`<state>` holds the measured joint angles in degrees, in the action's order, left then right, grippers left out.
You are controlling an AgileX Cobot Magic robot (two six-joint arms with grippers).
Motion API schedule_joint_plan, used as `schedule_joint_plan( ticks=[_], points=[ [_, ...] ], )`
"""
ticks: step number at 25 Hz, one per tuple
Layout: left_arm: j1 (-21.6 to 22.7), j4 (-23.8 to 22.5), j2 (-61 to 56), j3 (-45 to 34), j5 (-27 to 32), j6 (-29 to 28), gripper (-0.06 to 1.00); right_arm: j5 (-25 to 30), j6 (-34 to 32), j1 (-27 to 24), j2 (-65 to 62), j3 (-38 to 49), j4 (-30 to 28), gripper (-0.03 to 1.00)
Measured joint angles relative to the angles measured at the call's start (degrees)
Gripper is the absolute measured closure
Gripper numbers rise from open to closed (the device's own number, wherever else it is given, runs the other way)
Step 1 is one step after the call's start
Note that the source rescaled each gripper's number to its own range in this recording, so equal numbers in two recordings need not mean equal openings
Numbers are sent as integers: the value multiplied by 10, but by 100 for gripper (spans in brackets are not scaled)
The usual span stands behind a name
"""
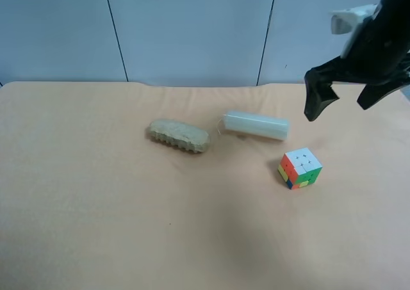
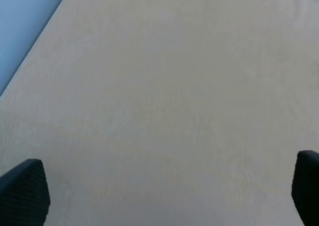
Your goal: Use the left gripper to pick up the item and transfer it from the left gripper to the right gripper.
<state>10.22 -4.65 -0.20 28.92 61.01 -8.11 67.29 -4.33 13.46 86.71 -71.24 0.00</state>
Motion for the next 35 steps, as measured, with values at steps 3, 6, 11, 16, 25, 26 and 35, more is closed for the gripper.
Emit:
schedule_joint_plan(
  ticks=[3, 6, 11, 16, 25, 26, 35],
  points=[
    [0, 0, 0, 0, 0, 0, -6, 17, 0, 0, -49, 0, 0, -2],
    [0, 0, 0, 0, 0, 0, -6, 20, 0, 0, -105, 0, 0, -2],
    [0, 0, 0, 0, 0, 0, -6, 21, 0, 0, -201, 2, 26, -2],
    [0, 0, 0, 0, 0, 0, -6, 19, 18, 0, -331, 88, 36, -2],
    [0, 0, 0, 0, 0, 0, -6, 0, 43, 0, -616, 333, 41, -2],
    [0, 0, 0, 0, 0, 0, -6, -4, 43, 0, -643, 351, 43, -2],
    [0, 0, 0, 0, 0, 0, -6, -49, 16, 0, -860, 424, 45, -2]
  ],
)
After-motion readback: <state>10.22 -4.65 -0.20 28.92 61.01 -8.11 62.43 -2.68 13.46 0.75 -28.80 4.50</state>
